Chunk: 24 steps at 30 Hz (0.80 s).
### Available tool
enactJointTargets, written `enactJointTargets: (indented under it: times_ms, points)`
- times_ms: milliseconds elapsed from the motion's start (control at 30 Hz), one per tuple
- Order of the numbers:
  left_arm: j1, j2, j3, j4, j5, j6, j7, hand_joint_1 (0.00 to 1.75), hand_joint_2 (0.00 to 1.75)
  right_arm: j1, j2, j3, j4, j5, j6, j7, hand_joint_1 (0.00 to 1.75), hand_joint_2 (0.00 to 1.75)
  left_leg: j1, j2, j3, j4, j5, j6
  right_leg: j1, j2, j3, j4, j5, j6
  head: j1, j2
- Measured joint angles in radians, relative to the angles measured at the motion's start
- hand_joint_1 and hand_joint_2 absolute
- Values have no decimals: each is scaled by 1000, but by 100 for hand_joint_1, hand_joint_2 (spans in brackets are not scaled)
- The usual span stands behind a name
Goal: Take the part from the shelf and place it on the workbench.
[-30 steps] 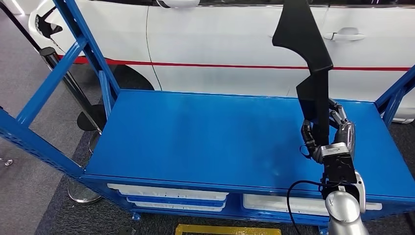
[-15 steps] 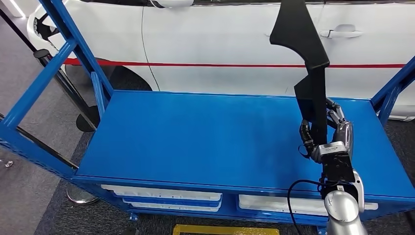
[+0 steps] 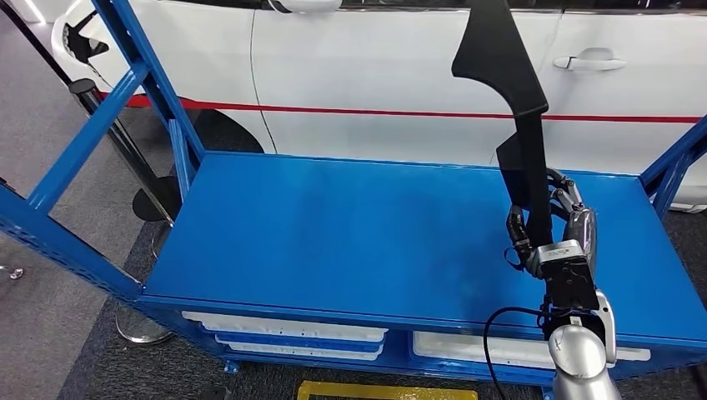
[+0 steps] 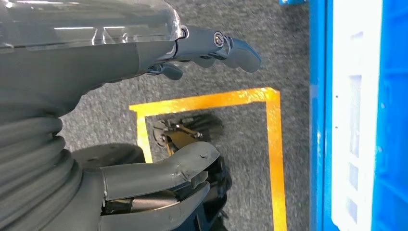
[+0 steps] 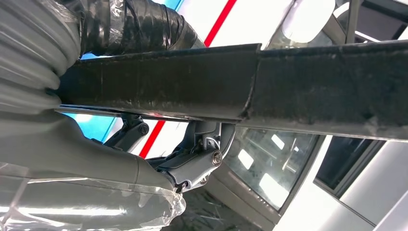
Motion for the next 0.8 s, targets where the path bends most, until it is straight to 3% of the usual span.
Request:
enactJointTargets:
  times_ms: [67,133,200,300,367,400,433,533,667,733,800]
  points:
    - [-1,0,0,0,-1,0,-2,0,175,1,1,0,0,0,0,0,175,175,-3,-1,-7,14,-7,-10,3,3,18,-42,5,-8,0,0]
    - [-1,0,0,0,-4,2,-3,0,175,1,2,1,0,-1,0,1,175,175,-2,0,-10,17,-9,-16,6,5,15,-43,9,-20,0,0]
    - [-1,0,-1,0,-8,6,-3,0,175,0,5,1,0,-1,0,1,175,175,2,1,-22,46,-30,-26,4,4,16,-45,11,-31,0,0]
    - [-1,0,-1,0,-12,8,-4,0,175,0,9,2,0,-1,0,1,175,175,8,2,-96,210,-114,-39,6,0,17,-46,11,-41,-1,0]
    - [0,0,-1,0,-14,8,-3,0,175,0,11,2,0,-1,0,2,175,175,11,2,-135,291,-137,-40,10,-2,17,-46,12,-43,-1,0]
    - [1,0,-1,0,-14,8,-3,0,175,0,12,2,0,-2,0,2,175,175,11,2,-130,281,-122,-37,12,-2,17,-45,13,-44,-1,0]
    - [1,0,-1,0,-14,8,-2,0,175,0,13,2,1,-2,1,3,175,175,10,2,-106,234,-92,-32,13,-2,18,-45,13,-44,-1,0]
    - [-2,0,-1,0,-14,9,-2,0,175,-2,14,3,1,-3,1,4,175,175,0,1,-14,51,-18,-13,14,-1,17,-46,15,-39,-1,0]
    - [-2,0,-1,0,-14,10,-2,0,175,-3,15,4,1,-3,1,6,175,175,-7,1,0,2,2,1,9,-1,13,-53,22,-18,-1,0]
    - [-3,0,-1,0,-14,10,-2,0,175,-4,15,5,1,-3,1,5,175,175,-3,4,0,-21,21,11,9,0,-1,-18,-17,-12,-1,0]
    - [-5,0,-1,0,-14,10,-2,0,175,-4,15,5,1,-3,1,6,175,175,-3,6,-9,-27,33,17,10,0,-38,85,-94,-9,0,0]
